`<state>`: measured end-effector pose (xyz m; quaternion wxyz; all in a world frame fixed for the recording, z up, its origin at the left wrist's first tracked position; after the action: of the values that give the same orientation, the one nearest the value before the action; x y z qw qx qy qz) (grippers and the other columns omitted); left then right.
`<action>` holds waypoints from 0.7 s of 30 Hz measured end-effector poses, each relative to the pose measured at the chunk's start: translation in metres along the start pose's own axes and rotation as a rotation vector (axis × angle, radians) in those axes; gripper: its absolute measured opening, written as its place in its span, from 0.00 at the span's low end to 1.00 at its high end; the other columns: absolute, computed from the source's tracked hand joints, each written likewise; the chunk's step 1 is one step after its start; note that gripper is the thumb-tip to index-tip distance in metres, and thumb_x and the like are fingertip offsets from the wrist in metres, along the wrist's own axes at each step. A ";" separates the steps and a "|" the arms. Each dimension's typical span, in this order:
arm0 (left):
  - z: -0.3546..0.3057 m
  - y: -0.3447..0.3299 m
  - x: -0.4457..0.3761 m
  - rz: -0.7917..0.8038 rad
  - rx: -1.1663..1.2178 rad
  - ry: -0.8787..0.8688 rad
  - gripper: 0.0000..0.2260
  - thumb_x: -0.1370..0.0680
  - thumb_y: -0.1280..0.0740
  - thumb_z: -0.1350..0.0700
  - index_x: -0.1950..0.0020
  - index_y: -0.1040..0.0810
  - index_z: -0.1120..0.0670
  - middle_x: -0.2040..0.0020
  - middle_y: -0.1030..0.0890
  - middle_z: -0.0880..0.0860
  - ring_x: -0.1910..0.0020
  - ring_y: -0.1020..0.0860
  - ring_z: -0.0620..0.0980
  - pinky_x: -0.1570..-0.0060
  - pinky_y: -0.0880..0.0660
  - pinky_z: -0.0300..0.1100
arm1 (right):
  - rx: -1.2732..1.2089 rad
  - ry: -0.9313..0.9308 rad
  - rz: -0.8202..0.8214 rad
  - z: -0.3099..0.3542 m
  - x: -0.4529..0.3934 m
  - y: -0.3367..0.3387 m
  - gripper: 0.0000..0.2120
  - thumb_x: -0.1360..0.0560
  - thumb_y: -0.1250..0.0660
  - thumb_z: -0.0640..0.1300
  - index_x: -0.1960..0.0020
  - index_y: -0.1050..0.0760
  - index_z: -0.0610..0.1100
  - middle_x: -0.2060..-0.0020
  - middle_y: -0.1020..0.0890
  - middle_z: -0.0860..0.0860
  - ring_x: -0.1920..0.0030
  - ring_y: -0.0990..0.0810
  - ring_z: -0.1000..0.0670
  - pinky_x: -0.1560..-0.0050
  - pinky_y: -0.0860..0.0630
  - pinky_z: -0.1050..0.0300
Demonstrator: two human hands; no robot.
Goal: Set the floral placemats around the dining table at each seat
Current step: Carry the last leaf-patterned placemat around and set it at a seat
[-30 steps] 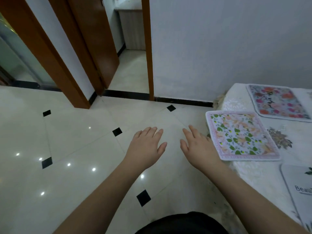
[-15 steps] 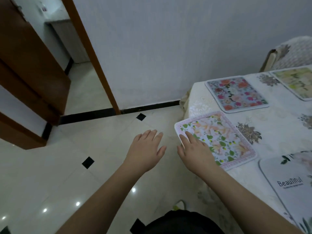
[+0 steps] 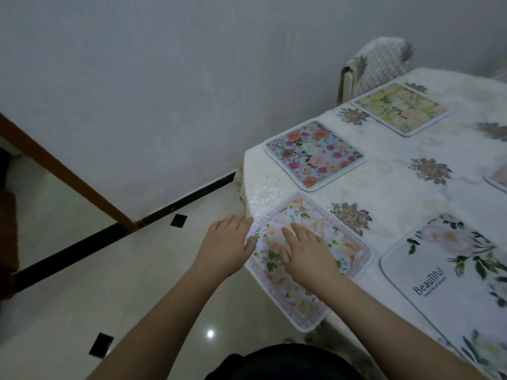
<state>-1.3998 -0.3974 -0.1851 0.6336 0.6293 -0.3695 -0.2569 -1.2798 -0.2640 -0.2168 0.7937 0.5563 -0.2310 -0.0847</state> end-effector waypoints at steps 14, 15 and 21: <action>-0.031 -0.040 -0.146 0.144 -0.019 -0.553 0.32 0.22 0.60 0.39 0.21 0.41 0.51 0.21 0.39 0.51 0.23 0.41 0.51 0.27 0.43 0.48 | -0.138 -0.462 -0.048 -0.033 -0.033 -0.019 0.28 0.18 0.52 0.55 0.21 0.51 0.48 0.21 0.47 0.47 0.23 0.45 0.47 0.26 0.46 0.48; -0.028 -0.041 -0.151 0.151 -0.021 -0.590 0.34 0.23 0.63 0.38 0.21 0.41 0.51 0.21 0.39 0.51 0.23 0.41 0.51 0.27 0.43 0.49 | -0.151 -0.494 -0.059 -0.030 -0.037 -0.022 0.28 0.18 0.51 0.54 0.20 0.52 0.48 0.21 0.47 0.47 0.23 0.45 0.47 0.25 0.46 0.48; -0.014 -0.055 -0.170 0.168 -0.030 -0.771 0.34 0.22 0.57 0.39 0.26 0.30 0.55 0.26 0.30 0.56 0.29 0.29 0.56 0.34 0.31 0.53 | -0.180 -0.651 -0.135 -0.016 -0.041 -0.032 0.29 0.18 0.51 0.55 0.20 0.54 0.48 0.21 0.48 0.49 0.23 0.46 0.47 0.25 0.48 0.49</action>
<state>-1.4822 -0.2593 -0.2630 0.4761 0.4451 -0.6268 -0.4271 -1.3050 -0.2460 -0.2618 0.7170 0.4418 -0.4264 -0.3299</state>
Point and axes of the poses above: each hand's wrist, its own x-axis away from the middle knuckle, its own y-axis out of the back of the hand, z = x × y, the point moved 3 cm from there along -x, towards the middle knuckle
